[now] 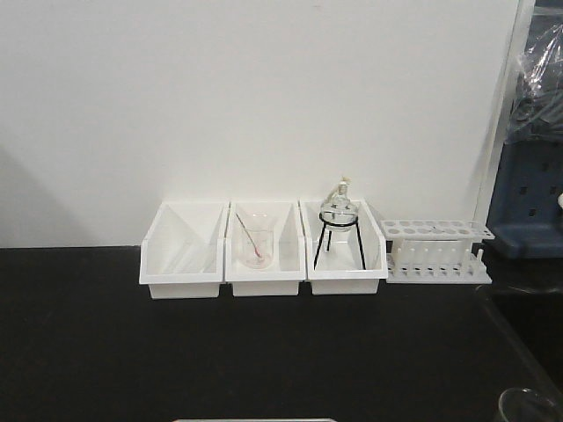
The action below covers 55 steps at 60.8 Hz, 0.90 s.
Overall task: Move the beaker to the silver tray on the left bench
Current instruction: 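Lower the beaker onto the silver tray and open the right gripper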
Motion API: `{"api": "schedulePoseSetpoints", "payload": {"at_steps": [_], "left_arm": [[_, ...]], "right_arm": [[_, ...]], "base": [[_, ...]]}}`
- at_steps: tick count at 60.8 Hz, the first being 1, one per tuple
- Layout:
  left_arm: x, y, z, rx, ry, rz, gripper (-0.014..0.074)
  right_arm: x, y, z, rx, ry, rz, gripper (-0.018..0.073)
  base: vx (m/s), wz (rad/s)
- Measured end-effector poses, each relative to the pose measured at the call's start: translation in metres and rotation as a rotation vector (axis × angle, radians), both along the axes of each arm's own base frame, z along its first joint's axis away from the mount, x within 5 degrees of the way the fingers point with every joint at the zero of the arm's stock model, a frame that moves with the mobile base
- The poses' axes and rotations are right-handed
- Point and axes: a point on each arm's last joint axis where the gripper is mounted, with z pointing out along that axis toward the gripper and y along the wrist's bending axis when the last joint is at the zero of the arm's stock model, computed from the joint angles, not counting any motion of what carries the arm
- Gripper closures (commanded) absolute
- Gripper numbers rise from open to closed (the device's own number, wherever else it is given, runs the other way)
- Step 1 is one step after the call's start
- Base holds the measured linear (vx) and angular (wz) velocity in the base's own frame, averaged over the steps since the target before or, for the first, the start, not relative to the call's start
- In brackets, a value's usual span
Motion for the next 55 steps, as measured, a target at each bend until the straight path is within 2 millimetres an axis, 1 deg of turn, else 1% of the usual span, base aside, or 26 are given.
{"api": "schedulePoseSetpoints", "payload": {"at_steps": [26,29,34,42,44,46,47,49,51,55], "left_arm": [[0.000,0.000,0.000,0.000,0.000,0.000,0.0595],[0.000,0.000,0.000,0.000,0.000,0.000,0.0595],[0.000,0.000,0.000,0.000,0.000,0.000,0.0595],[0.000,0.000,0.000,0.000,0.000,0.000,0.0595],[0.000,0.000,0.000,0.000,0.000,0.000,0.0595],[0.000,0.000,0.000,0.000,0.000,0.000,0.0595],[0.000,0.000,0.000,0.000,0.000,0.000,0.0595],[0.000,0.000,0.000,0.000,0.000,0.000,0.0595],[0.000,0.000,0.000,0.000,0.000,0.000,0.0595],[0.000,0.000,0.000,0.000,0.000,0.000,0.0595]], "right_arm": [[0.001,0.001,0.001,0.007,-0.016,0.004,0.0571],[0.004,0.003,0.002,0.019,-0.040,0.014,0.0571],[0.015,0.009,0.000,0.046,-0.079,0.041,0.0571],[0.048,0.027,-0.027,0.028,-0.047,0.113,0.0571],[0.057,0.032,-0.038,0.005,-0.025,0.146,0.0571],[0.066,0.039,-0.048,-0.024,-0.010,0.196,0.0571],[0.068,0.042,-0.048,-0.036,-0.030,0.230,0.0571],[0.077,0.050,-0.060,-0.066,-0.006,0.291,0.0571],[0.085,0.057,-0.066,-0.079,-0.007,0.344,0.0571],[0.101,0.069,-0.083,-0.069,0.021,0.416,0.0571]], "base": [[0.03,-0.01],[0.00,0.00],[0.00,0.00],[0.00,0.00],[0.00,0.00],[0.00,0.00],[0.00,0.00],[0.00,0.00],[0.00,0.00],[0.00,0.00]]}}
